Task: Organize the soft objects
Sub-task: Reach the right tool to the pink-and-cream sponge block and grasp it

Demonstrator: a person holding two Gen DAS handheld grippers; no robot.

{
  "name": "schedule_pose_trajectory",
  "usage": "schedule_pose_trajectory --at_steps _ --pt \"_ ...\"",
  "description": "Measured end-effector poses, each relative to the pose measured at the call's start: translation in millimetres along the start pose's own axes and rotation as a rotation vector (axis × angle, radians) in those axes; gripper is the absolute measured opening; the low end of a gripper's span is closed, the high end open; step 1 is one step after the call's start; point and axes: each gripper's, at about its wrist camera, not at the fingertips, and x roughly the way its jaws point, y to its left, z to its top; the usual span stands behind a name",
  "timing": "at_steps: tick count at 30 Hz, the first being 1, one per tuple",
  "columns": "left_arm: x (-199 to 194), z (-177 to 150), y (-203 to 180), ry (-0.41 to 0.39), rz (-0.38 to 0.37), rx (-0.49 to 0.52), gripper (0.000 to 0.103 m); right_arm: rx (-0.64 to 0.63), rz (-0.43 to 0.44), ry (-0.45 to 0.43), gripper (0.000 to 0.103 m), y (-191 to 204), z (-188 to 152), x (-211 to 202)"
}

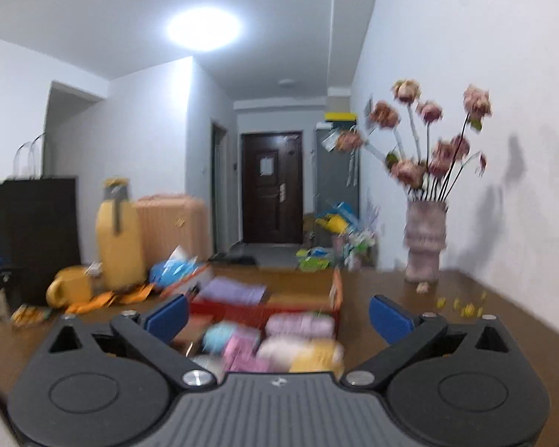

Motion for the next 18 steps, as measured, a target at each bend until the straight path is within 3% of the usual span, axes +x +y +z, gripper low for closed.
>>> schedule_pose_trajectory --at_steps 5,7,10,14,18 --pt "-26 -51 -1 0.085 -0.027 -0.012 0.103 0.008 -0.005 0.063 0.103 27 -62 -28" --pt "-33 -62 0 0.114 -0.053 -0.011 0.103 0.034 0.042 0.071 0.103 33 -73 -40" --pt "-38 -72 4 0.117 -0.054 0.005 0.103 -0.014 0.108 0.064 0.103 42 -78 -45" --pt "-35 -74 6 0.131 -0.037 -0.028 0.103 -0.007 0.064 0.045 0.103 53 -84 -47" --pt "-37 -73 2 0.115 -0.03 0.0 0.103 -0.002 0.077 0.061 0.103 55 -85 -45"
